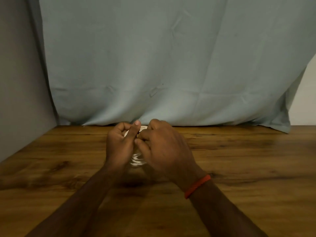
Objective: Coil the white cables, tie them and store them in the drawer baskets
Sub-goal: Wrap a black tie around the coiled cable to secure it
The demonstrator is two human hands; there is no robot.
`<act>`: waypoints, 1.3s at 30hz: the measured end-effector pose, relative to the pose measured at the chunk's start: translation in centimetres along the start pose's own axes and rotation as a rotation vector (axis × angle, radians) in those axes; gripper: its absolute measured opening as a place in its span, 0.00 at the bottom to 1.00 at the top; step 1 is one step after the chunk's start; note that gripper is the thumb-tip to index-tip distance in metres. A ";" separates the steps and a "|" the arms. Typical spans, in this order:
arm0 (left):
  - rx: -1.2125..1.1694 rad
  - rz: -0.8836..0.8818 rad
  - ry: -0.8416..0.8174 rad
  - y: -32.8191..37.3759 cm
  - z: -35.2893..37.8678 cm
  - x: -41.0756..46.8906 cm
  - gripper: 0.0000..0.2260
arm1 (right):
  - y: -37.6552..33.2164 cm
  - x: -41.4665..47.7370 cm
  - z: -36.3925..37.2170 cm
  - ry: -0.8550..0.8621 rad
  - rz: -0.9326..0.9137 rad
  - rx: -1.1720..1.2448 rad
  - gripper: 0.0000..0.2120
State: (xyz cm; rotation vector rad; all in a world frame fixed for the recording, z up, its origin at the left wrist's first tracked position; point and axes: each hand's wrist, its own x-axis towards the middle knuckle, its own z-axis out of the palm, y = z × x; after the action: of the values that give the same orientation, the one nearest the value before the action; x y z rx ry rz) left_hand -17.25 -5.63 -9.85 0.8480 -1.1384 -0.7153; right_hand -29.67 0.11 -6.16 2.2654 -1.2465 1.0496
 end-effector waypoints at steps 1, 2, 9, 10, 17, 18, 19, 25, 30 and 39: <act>-0.005 0.001 -0.013 0.1 0.1 -0.1 0.15 | 0.4 0.1 -0.1 0.013 0.009 0.019 0.11; -0.008 0.005 -0.027 0.2 0.1 -0.1 0.15 | 0.8 0.3 -0.2 0.031 0.026 0.061 0.11; -0.046 -0.001 -0.028 0.5 0.4 -0.5 0.17 | 2.0 0.4 0.4 0.255 0.371 0.636 0.04; -0.067 -0.010 -0.025 0.5 0.5 -0.4 0.17 | 2.1 0.4 0.5 0.275 0.432 0.693 0.04; -0.173 -0.004 -0.063 0.2 0.1 -0.4 0.08 | 2.7 0.4 1.0 0.294 0.528 0.760 0.08; -0.180 0.000 -0.073 0.1 0.0 -0.4 0.08 | 2.6 0.5 0.9 0.289 0.526 0.796 0.08; -0.194 0.000 -0.086 0.1 -0.1 -0.4 0.08 | 2.5 0.5 0.7 0.279 0.523 0.844 0.08; -0.214 0.041 -0.144 0.4 -0.1 -0.5 0.07 | 2.5 0.6 0.0 0.225 0.467 0.854 0.08; -0.159 0.123 -0.170 0.5 0.0 -0.9 0.09 | 2.8 0.5 0.1 0.239 0.376 0.669 0.07; -0.066 0.209 -0.119 0.6 0.2 -1.1 0.06 | 2.6 0.5 -0.1 0.267 0.459 0.693 0.14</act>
State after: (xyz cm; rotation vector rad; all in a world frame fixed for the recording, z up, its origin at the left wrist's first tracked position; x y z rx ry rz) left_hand -17.70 -4.45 -9.79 0.6265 -1.2817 -0.6323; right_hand -31.73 -1.57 -5.81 2.1961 -1.4791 2.1540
